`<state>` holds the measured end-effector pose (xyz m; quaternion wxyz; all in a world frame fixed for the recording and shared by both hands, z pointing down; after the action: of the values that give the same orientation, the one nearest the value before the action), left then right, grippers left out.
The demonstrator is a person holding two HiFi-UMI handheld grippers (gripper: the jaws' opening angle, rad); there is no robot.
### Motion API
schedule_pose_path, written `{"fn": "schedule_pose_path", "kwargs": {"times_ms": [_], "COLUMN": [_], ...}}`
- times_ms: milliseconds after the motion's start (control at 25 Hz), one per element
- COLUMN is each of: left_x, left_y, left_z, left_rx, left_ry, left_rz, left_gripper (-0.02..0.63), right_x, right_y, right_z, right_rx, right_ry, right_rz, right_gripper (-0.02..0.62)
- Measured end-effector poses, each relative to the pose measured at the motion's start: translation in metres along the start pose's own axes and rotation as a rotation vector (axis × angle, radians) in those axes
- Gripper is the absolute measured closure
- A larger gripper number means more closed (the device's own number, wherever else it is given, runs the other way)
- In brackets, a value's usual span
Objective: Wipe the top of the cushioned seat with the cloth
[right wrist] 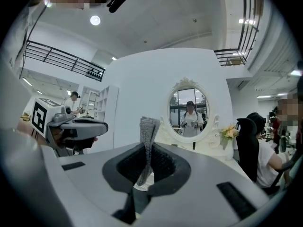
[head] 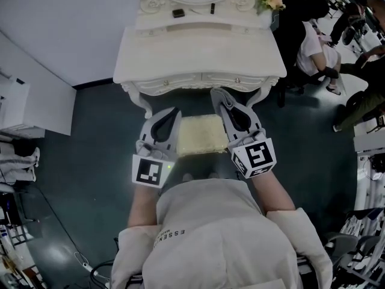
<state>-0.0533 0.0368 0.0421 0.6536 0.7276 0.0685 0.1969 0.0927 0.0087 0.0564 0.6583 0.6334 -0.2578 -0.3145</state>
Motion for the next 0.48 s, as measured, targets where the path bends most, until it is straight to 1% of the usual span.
{"fn": "schedule_pose_path", "kwargs": {"times_ms": [160,480], "left_x": [0.0038,0.0040], "left_y": [0.0004,-0.0032], "left_z": [-0.0028,-0.0045], "left_rx": [-0.005,0.006], "left_ry": [0.000,-0.021], "left_rz": [0.003,0.014], "left_gripper": [0.603,0.603], "right_x": [0.0007,0.0021], "right_y": [0.0032,0.0001], "right_z": [-0.0029,-0.0087], "right_rx": [-0.016,0.006], "right_ry": [0.019,0.028], "right_rz": [0.012,-0.005], "right_gripper": [0.568,0.568]}}
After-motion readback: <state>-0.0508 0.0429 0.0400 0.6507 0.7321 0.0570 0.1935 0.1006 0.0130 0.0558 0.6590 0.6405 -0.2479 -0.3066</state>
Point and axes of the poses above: the fingertips, and each gripper's own axes: z forward along the fingers, x to its right, y out of its underside, the point moved 3 cm from there along -z, backward along the fingers, and after that the axes turned 11 degrees about -y, right-handed, at the moved point
